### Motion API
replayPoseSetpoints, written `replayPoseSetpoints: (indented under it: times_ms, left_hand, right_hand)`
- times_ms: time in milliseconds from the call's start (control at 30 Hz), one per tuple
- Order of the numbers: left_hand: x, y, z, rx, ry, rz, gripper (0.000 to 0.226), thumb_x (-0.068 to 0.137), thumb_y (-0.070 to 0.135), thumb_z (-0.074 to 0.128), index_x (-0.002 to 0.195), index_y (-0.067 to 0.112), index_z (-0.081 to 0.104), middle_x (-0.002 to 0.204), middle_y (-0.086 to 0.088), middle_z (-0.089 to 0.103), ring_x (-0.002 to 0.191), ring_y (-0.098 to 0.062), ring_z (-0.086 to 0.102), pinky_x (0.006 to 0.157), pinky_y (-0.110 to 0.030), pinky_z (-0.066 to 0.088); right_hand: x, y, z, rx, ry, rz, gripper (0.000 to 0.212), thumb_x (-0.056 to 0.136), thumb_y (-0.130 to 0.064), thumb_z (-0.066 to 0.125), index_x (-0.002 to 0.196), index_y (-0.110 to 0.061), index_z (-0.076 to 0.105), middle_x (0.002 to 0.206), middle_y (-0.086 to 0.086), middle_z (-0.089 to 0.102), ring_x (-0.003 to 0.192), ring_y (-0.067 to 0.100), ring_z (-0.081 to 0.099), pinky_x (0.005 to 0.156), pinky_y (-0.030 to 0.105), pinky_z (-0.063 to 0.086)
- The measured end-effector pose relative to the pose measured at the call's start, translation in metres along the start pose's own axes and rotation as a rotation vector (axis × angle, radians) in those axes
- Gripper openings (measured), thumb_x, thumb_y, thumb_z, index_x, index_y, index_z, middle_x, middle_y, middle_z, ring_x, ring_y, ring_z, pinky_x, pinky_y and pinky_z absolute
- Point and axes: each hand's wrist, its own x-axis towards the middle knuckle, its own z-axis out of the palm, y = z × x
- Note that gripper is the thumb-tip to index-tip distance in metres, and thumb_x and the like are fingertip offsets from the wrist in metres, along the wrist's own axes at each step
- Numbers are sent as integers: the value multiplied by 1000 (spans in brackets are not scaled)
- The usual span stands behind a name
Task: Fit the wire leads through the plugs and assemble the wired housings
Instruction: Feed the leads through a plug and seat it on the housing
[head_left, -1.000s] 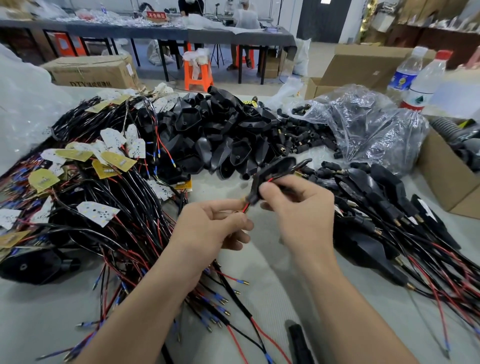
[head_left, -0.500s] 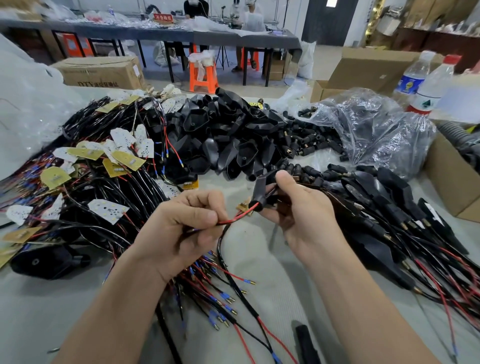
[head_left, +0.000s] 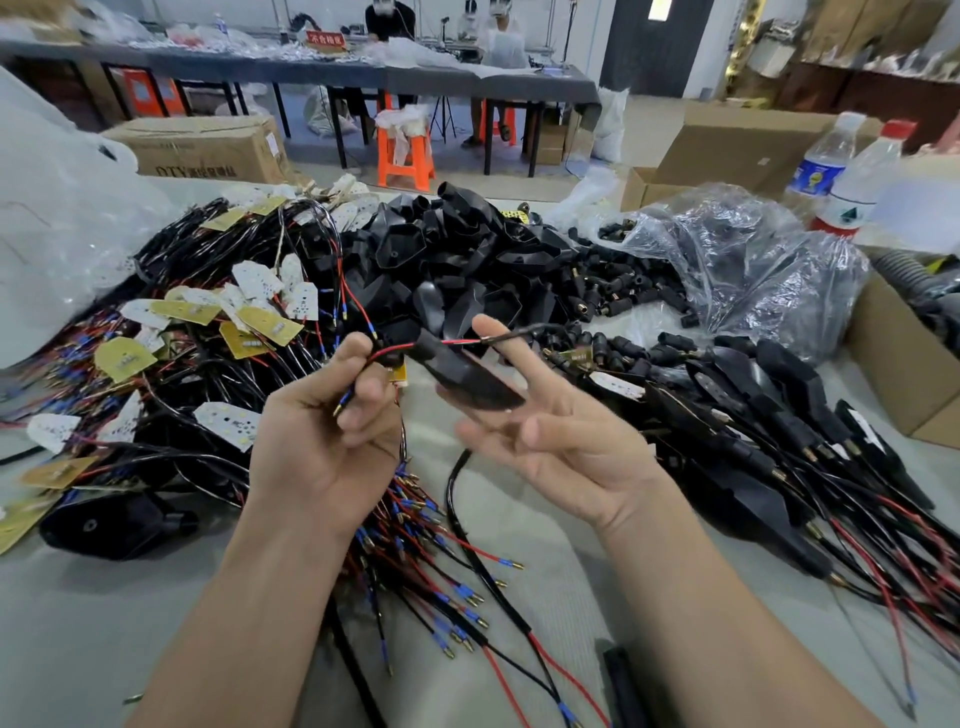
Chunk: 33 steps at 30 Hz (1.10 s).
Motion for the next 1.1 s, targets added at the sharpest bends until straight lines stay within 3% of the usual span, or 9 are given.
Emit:
replayPoseSetpoints:
  times_ms: [100,333,433,533,700,800,867,1000,1100]
  left_hand:
    - [1,3,-2,-67,106,69,21,83,4,50,77,13,68,56,1,53,40,-3,39,37,-13,32]
    - [-4,7,2,-17,46,89,14,67,5,63,73,17,68,49,1,45,36,-5,33,36,-15,28]
    - [-7,8,6,68,-6,51,14,65,7,63,67,20,66,46,4,41,35,-5,30,35,-15,26]
    - [-6,1,10,306,108,51,23,69,-1,51,61,18,62,48,3,38,36,-7,27,38,-17,21]
    - [-6,-6,12,519,253,142,33,68,-7,48,54,19,62,52,1,39,42,-11,26,50,-28,12]
    - [-6,-3,9,615,247,160,25,60,-5,52,58,17,65,51,-1,37,42,-12,26,53,-33,11]
    - [-6,-3,7,715,124,85,22,52,-3,52,59,13,65,47,0,33,41,-12,22,52,-33,10]
    - [-8,-4,5,867,-391,-230,20,67,21,65,75,7,76,46,5,37,45,-10,26,49,-24,21]
    - [-8,-12,4,967,-415,-244,46,84,45,56,91,6,80,45,3,37,44,-11,30,48,-21,29]
  right_hand:
    - [13,-13,2,-32,301,-59,54,71,11,70,123,-3,71,132,30,61,116,38,65,83,31,61]
    - [27,-58,6,248,757,-135,30,96,-2,54,125,8,56,118,33,68,109,44,66,86,59,56]
    - [22,-72,9,344,797,-204,25,100,-7,50,116,11,58,112,36,68,109,49,63,94,64,50]
    - [18,-83,11,388,809,-296,19,101,-3,52,111,12,59,102,34,70,95,48,68,91,63,53]
    - [9,-102,5,463,851,-508,21,99,-3,58,119,4,60,121,22,68,107,35,69,88,48,59]
    - [1,-116,1,408,879,-583,12,102,-3,51,105,3,61,100,22,73,87,35,70,69,45,61]
    - [-4,-125,-4,434,884,-593,15,103,-4,49,106,3,61,88,22,72,70,33,70,57,39,60]
    - [-4,-109,-10,298,908,-275,30,106,-19,44,115,6,60,91,21,67,78,25,63,41,19,49]
    - [1,-80,-9,126,908,-62,31,106,-21,44,105,5,60,83,18,64,57,24,63,35,15,43]
